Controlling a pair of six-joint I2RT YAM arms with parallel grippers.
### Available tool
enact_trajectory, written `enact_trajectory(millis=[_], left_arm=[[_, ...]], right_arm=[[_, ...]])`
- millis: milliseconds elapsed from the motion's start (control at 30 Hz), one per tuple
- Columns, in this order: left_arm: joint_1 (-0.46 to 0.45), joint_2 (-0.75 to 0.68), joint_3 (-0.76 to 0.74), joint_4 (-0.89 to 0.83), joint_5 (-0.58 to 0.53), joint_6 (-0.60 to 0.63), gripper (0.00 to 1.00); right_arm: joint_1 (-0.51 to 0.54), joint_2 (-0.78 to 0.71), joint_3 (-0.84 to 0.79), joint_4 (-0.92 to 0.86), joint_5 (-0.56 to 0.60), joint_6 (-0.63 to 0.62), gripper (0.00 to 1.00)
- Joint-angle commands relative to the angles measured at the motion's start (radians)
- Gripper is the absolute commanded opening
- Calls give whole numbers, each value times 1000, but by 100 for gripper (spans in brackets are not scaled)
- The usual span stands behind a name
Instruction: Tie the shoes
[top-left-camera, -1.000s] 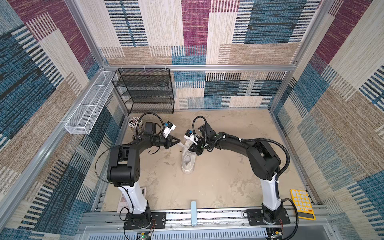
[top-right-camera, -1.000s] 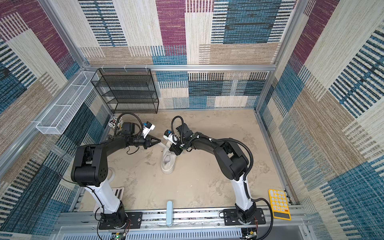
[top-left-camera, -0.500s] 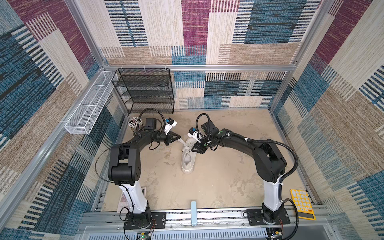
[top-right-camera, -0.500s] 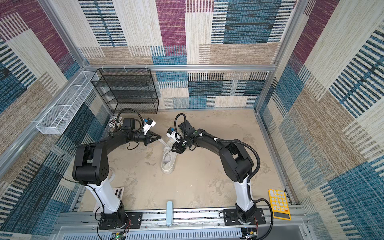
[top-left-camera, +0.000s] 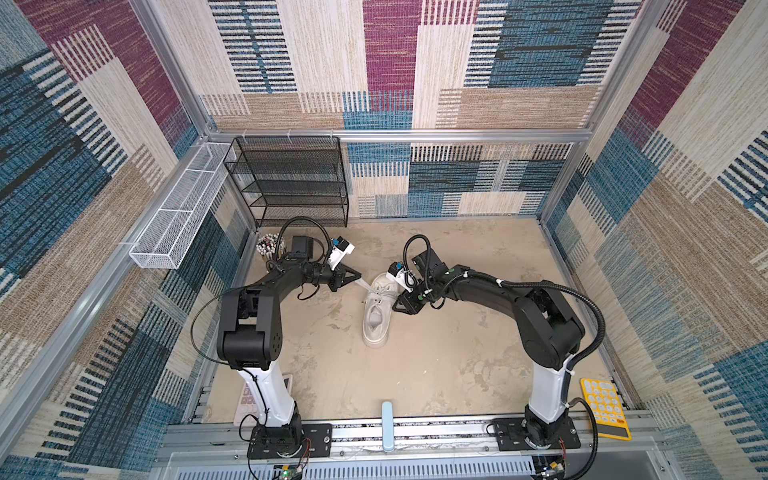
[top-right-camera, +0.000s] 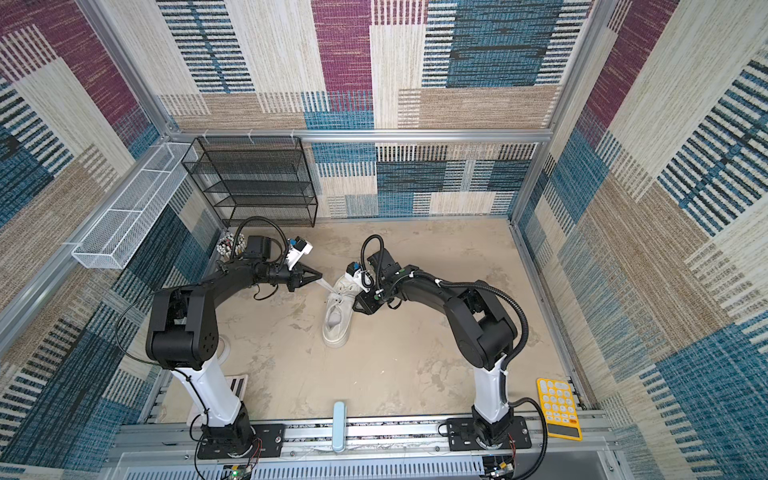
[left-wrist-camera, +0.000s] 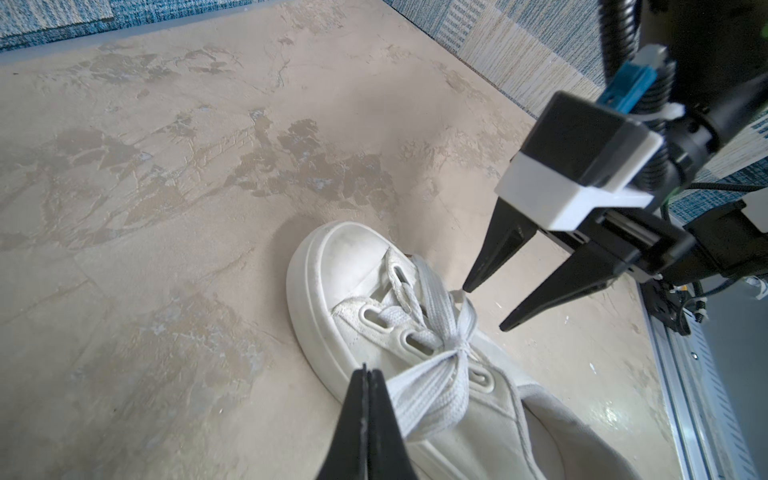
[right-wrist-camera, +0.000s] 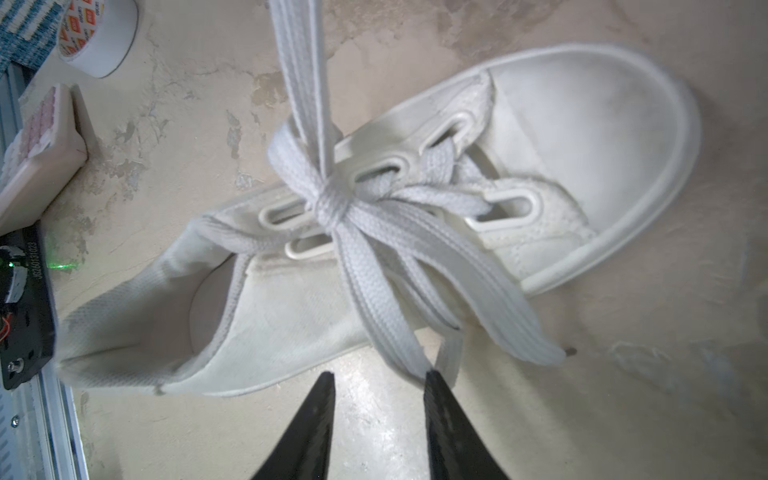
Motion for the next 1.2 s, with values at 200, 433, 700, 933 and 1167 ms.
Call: enact_trajectory(millis=[200,433,700,933,1167], left_arm=[[2,-10,11,-17,2,27,0],[1,-29,16,-15,-31,-13,0],[-34,-108,2,-108,-154,-1,0],[-70,-133,-11,-111,-170,-26,0],[-90,-125,35,-130,-191,-39,0]], right_arm=[[1,57,18,33,16,-28,32],[0,1,-40,49,41,-7,1],[-30,-36,-48,25,84,-14,0],[-67,-63,-16,-5,106,-34,0],[-67,-67,-13,-19,50,-28,0]])
